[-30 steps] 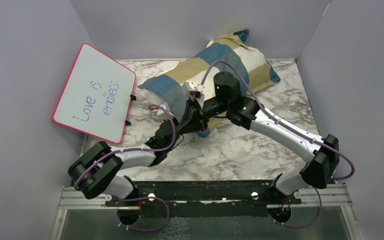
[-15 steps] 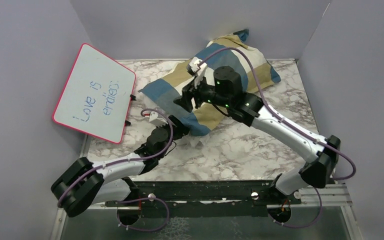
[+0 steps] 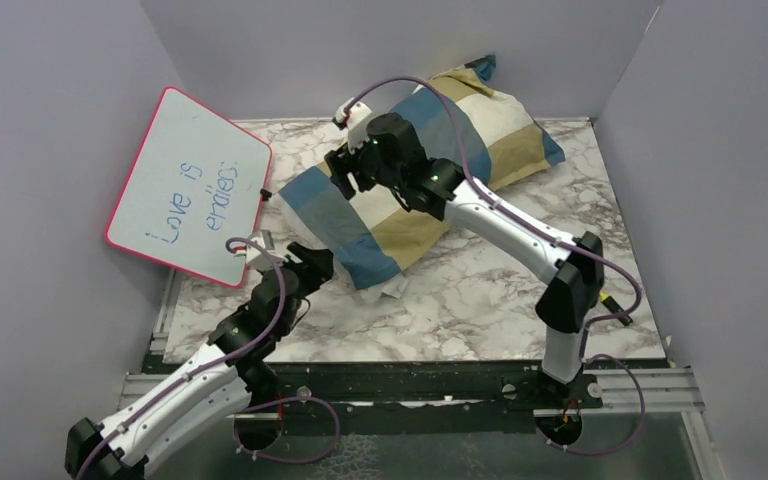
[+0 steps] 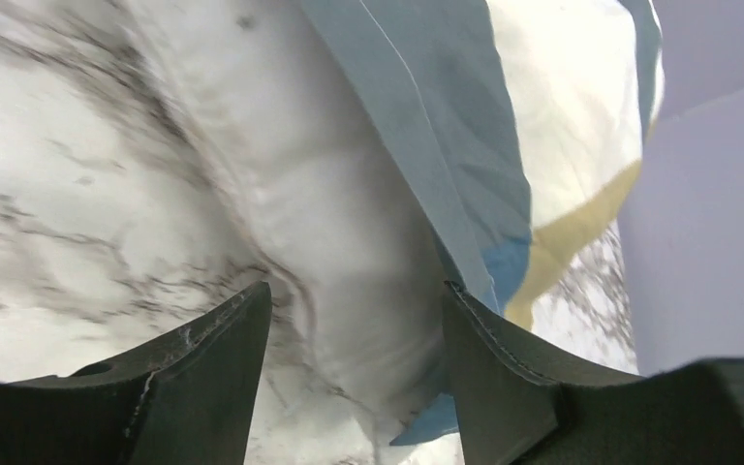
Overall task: Put the pillow into the pillowcase
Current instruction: Stuff the pillow into the pillowcase.
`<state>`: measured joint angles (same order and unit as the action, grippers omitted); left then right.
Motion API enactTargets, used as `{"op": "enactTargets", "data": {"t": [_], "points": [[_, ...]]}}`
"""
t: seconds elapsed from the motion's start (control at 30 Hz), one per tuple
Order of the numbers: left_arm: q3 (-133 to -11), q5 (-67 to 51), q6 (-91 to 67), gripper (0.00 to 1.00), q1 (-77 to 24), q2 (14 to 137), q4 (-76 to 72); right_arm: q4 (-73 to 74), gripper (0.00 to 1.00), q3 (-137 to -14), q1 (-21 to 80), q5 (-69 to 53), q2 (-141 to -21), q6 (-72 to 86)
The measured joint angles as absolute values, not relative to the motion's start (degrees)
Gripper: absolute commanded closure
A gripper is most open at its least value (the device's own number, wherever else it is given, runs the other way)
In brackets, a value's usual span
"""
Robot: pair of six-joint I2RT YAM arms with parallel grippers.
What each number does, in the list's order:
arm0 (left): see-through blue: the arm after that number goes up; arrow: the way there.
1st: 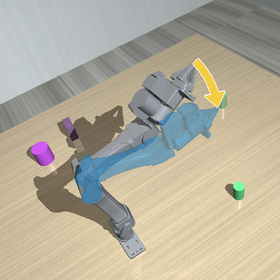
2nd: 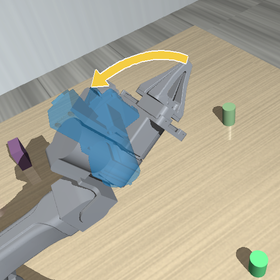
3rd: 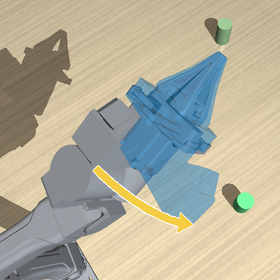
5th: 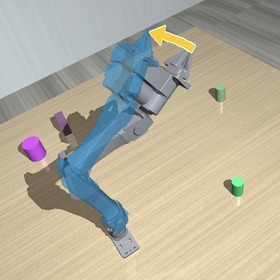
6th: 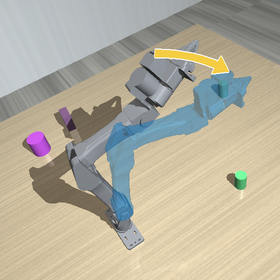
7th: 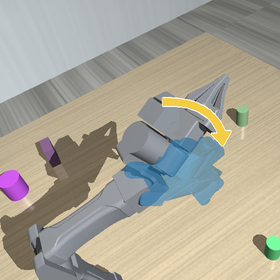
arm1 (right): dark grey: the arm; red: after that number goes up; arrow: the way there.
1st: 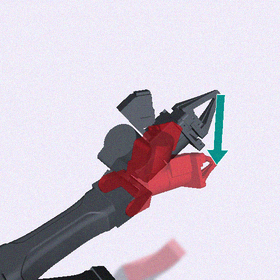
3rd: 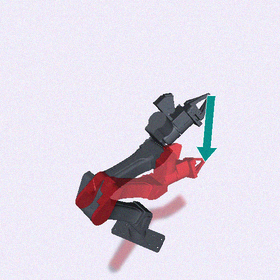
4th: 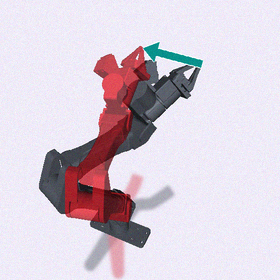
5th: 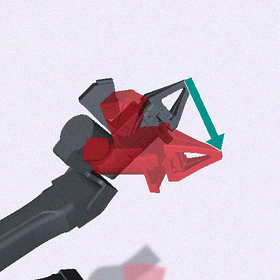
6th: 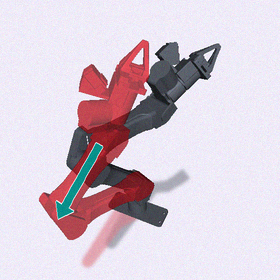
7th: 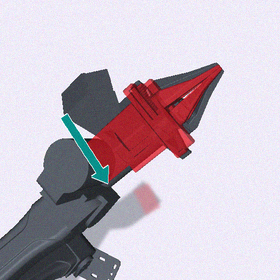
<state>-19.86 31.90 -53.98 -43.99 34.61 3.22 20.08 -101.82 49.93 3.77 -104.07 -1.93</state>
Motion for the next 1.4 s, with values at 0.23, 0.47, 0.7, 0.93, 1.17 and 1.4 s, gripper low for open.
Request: {"op": "enactTargets", "data": {"t": [0.23,0.47,0.7,0.93,1.17,1.4], "points": [[-31.88,32.47,-47.18,0.34,-34.48,31.24,18.20,21.67,0.18,-115.94,53.76,8.84,-118.74,-7.60],[-41.56,32.86,-41.25,0.35,-33.82,26.74,24.73,20.51,0.12,-119.17,58.81,14.90,-128.25,-16.91],[-41.93,34.81,-40.62,0.39,-33.80,20.91,31.38,18.24,0.26,-128.84,59.51,19.92,-138.26,-26.81],[-40.05,34.94,-41.93,0.43,-33.80,19.66,33.19,17.54,0.97,-131.50,59.53,20.67,-140.35,-28.51],[-23.24,25.91,-50.72,0.33,-33.80,21.21,25.19,15.73,1.00,-117.32,57.25,15.42,-128.95,-19.70],[-17.23,18.92,-54.87,0.19,-32.88,28.47,6.46,9.28,1.00,-90.76,52.14,5.37,-103.48,-8.73]]}}
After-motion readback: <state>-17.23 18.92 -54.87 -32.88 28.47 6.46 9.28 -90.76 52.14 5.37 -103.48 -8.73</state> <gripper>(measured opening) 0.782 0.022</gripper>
